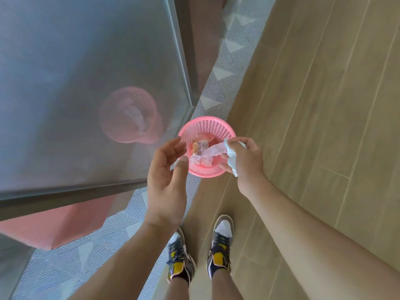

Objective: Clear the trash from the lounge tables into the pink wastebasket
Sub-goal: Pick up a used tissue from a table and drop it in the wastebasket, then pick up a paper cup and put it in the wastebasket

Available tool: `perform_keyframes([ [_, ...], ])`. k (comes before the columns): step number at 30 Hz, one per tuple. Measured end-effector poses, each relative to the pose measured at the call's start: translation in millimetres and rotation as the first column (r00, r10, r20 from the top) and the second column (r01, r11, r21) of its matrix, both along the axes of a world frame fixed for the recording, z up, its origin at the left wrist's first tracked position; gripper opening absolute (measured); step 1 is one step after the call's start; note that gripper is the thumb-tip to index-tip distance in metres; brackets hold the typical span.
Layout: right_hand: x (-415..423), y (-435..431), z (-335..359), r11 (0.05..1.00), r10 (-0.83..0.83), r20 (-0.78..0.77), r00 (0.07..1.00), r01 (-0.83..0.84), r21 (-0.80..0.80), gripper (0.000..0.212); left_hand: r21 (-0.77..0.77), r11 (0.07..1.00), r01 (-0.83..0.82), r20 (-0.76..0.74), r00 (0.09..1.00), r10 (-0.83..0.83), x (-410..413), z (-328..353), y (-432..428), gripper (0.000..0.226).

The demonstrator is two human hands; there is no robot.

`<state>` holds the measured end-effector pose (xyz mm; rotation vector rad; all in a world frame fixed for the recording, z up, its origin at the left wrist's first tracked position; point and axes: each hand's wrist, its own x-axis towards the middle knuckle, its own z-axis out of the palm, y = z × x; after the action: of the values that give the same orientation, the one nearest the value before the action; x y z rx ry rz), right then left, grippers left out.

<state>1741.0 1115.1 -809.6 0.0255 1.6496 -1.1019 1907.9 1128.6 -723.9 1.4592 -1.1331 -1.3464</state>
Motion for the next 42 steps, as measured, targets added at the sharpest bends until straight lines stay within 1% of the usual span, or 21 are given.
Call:
perform_keyframes([
  [3, 3, -16, -56, 0.996, -0.054, 0.071, 0.996, 0.049, 0.072, 0.012, 0.026, 1.000, 0.000, 0.030, 1.000, -0.001, 2, -41, 0, 0.032],
  [6, 9, -25, -102, 0.992, 0.018, 0.082, 0.997, -0.028, 0.119, 0.032, 0.033, 0.999, -0.010, 0.051, 0.999, 0.009, 10, -74, -1, 0.032],
  [8, 13, -27, -121, 0.988, 0.007, 0.115, 0.993, -0.025, 0.153, 0.033, 0.037, 0.999, -0.022, 0.060, 0.998, 0.019, 15, -91, -1, 0.031],
  [10, 16, -29, -129, 0.987, -0.013, 0.143, 0.990, -0.010, 0.159, 0.027, 0.049, 0.998, -0.039, 0.063, 0.997, 0.036, 20, -101, -1, 0.030],
  [12, 20, -28, -132, 0.986, 0.006, 0.128, 0.992, -0.027, 0.164, 0.024, 0.055, 0.997, -0.054, 0.073, 0.996, 0.050, 24, -107, -3, 0.030],
  [14, 24, -26, -129, 0.988, 0.043, 0.093, 0.995, -0.056, 0.141, 0.024, 0.051, 0.996, -0.074, 0.077, 0.995, 0.070, 25, -107, -4, 0.029],
  [16, 27, -23, -117, 0.994, 0.077, 0.071, 0.995, -0.082, 0.070, 0.030, 0.044, 0.995, -0.094, 0.067, 0.994, 0.091, 25, -102, -5, 0.029],
  [19, 30, -20, -87, 0.991, 0.118, 0.021, 0.993, -0.116, -0.071, 0.035, 0.023, 0.994, -0.103, 0.049, 0.994, 0.102, 24, -85, -7, 0.028],
  [22, 33, -16, -45, 0.955, 0.177, -0.099, 0.979, -0.195, -0.222, 0.035, -0.013, 0.992, -0.122, 0.010, 0.992, 0.122, 21, -62, -7, 0.028],
  [25, 39, -8, 6, 0.879, 0.264, -0.237, 0.935, -0.334, -0.339, 0.044, -0.031, 0.987, -0.155, -0.019, 0.988, 0.155, 21, -32, -1, 0.028],
  [27, 46, 0, 44, 0.810, 0.304, -0.321, 0.897, -0.421, -0.409, 0.051, -0.056, 0.981, -0.183, -0.026, 0.983, 0.182, 24, -5, 10, 0.030],
  [28, 49, 4, 61, 0.777, 0.315, -0.346, 0.884, -0.449, -0.441, 0.051, -0.069, 0.979, -0.194, -0.030, 0.981, 0.192, 26, 8, 17, 0.031],
  [31, 60, 22, 113, 0.693, 0.364, -0.396, 0.843, -0.529, -0.490, 0.046, -0.113, 0.972, -0.205, -0.025, 0.979, 0.204, 39, 51, 43, 0.035],
  [34, 75, 48, 162, 0.620, 0.381, -0.437, 0.815, -0.576, -0.534, 0.055, -0.181, 0.965, -0.191, 0.004, 0.981, 0.195, 59, 94, 75, 0.041],
  [38, 104, 87, 226, 0.524, 0.400, -0.460, 0.792, -0.610, -0.595, 0.046, -0.274, 0.943, -0.188, 0.009, 0.980, 0.198, 90, 151, 120, 0.042],
  [40, 121, 109, 253, 0.489, 0.414, -0.477, 0.776, -0.631, -0.602, 0.044, -0.292, 0.931, -0.220, 0.011, 0.972, 0.233, 106, 175, 145, 0.045],
  [42, 140, 136, 282, 0.441, 0.429, -0.501, 0.751, -0.659, -0.610, 0.048, -0.318, 0.910, -0.264, -0.001, 0.960, 0.279, 129, 202, 178, 0.049],
])
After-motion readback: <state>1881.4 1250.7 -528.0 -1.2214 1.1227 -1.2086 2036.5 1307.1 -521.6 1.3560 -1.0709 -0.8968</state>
